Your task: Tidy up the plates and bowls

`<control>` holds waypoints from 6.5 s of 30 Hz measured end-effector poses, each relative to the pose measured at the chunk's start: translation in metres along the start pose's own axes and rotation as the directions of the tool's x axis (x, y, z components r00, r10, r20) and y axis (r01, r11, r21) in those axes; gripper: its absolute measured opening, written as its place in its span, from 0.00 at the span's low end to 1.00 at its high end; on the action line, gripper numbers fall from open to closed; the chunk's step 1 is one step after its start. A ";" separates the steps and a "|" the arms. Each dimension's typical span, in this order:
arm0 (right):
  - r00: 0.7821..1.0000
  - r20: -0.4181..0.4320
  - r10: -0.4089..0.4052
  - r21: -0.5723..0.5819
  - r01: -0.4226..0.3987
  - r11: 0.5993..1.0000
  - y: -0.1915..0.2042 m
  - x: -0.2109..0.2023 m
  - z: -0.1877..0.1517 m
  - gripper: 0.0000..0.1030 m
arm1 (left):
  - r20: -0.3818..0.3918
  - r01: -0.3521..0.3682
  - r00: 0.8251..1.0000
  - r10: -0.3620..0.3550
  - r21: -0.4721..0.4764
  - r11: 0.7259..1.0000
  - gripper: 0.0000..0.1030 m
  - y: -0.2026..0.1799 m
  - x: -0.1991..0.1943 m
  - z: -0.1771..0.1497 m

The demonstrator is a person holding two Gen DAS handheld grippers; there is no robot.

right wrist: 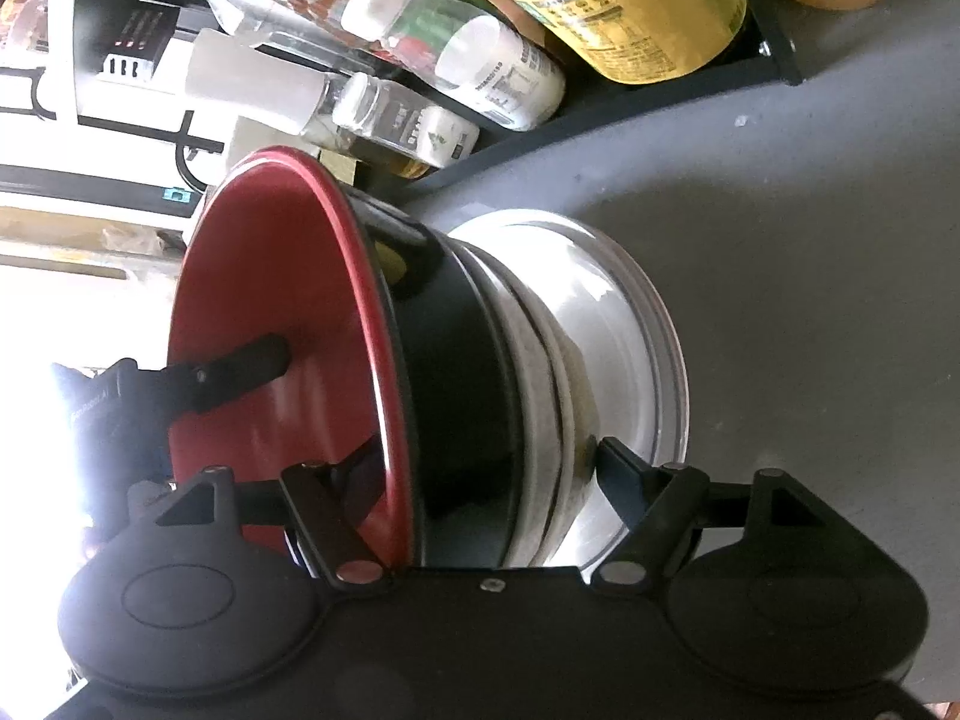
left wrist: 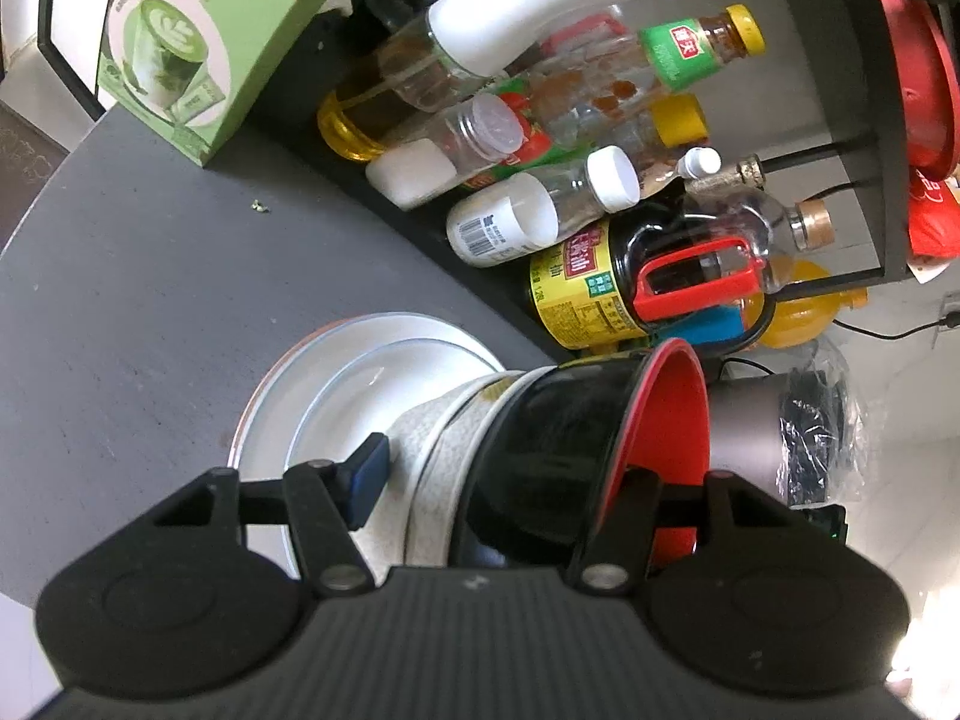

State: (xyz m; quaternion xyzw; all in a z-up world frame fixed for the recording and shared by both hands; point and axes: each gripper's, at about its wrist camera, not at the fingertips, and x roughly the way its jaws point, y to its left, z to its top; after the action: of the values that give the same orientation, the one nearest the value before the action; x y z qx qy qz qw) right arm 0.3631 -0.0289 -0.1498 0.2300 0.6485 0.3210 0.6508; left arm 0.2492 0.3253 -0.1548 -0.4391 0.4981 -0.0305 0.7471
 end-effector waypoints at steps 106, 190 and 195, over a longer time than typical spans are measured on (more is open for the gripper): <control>0.669 0.645 -0.369 -0.079 0.539 0.838 0.046 -0.244 -0.266 1.00 | 0.598 -0.558 0.764 0.242 0.424 0.713 1.00 -0.195 -0.130 -0.321; 0.605 0.694 -0.391 -0.085 0.608 0.789 0.062 -0.254 -0.310 1.00 | 0.574 -0.566 0.784 0.235 0.506 0.651 1.00 -0.196 -0.127 -0.370; 0.601 0.696 -0.392 -0.088 0.614 0.785 0.062 -0.254 -0.311 1.00 | 0.576 -0.567 0.785 0.230 0.516 0.643 1.00 -0.199 -0.124 -0.369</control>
State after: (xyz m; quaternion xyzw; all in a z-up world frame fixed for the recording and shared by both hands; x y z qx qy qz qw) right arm 0.0591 -0.2043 0.0546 0.0222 0.3614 0.1222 0.9241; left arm -0.0198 0.0327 0.0271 -0.0121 0.3482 0.0698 0.9347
